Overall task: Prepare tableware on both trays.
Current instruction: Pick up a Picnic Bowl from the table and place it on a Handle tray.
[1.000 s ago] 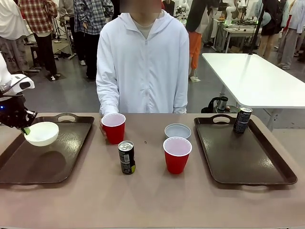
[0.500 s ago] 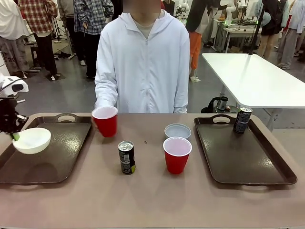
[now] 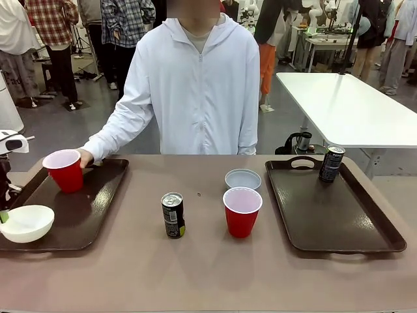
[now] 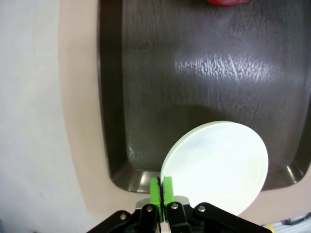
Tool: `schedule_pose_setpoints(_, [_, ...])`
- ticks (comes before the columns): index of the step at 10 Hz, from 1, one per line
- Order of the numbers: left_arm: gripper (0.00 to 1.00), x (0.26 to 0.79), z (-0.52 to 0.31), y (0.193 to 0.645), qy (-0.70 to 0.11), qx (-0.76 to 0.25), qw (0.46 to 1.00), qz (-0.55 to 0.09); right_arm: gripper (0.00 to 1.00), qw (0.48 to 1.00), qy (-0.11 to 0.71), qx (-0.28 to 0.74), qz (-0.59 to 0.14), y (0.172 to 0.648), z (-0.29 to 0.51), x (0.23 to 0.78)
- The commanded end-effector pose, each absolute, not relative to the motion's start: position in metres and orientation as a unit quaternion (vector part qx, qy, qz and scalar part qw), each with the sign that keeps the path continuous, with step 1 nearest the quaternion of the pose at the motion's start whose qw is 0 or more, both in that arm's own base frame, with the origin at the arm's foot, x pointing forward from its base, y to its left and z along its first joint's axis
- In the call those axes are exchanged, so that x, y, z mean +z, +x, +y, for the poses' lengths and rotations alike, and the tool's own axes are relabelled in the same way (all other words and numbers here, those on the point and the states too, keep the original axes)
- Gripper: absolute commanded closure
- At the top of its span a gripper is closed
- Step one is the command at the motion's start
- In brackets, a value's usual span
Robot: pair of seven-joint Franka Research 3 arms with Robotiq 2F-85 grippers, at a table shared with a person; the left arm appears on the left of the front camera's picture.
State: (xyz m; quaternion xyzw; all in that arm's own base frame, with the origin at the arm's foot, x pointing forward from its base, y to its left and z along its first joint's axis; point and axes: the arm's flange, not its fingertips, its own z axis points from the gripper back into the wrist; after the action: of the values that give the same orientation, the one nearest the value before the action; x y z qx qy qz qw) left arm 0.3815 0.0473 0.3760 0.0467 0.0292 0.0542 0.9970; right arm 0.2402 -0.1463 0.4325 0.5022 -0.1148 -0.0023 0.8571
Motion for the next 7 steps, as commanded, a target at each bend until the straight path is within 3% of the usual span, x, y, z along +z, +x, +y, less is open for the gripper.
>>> schedule_pose_setpoints(1, [0.97,0.3748,0.0476,0.3856,0.059,0.064,0.996,0.013,0.00,0.850,0.512,0.003,-0.125,0.2418,-0.1472,0.4332])
schedule_pose_setpoints(4, [0.97,0.3693,0.0441,0.3921,0.049,0.066,0.996,-0.017,0.00,0.850,0.512,0.003,-0.125,0.2418,-0.1472,0.4332])
schedule_pose_setpoints(5, [0.91,0.3674,0.0431,0.3938,0.048,0.066,0.996,-0.024,0.00,0.850,0.512,0.003,-0.125,0.2418,-0.1472,0.4332])
schedule_pose_setpoints(6, [0.38,0.3665,0.0411,0.3941,0.046,0.065,0.996,-0.025,0.00,0.850,0.512,0.003,-0.125,0.2418,-0.1472,0.4332])
schedule_pose_setpoints(7, [0.32,0.3667,0.0396,0.3950,0.047,0.064,0.997,-0.024,0.00,0.850,0.512,0.003,-0.125,0.2418,-0.1472,0.4332])
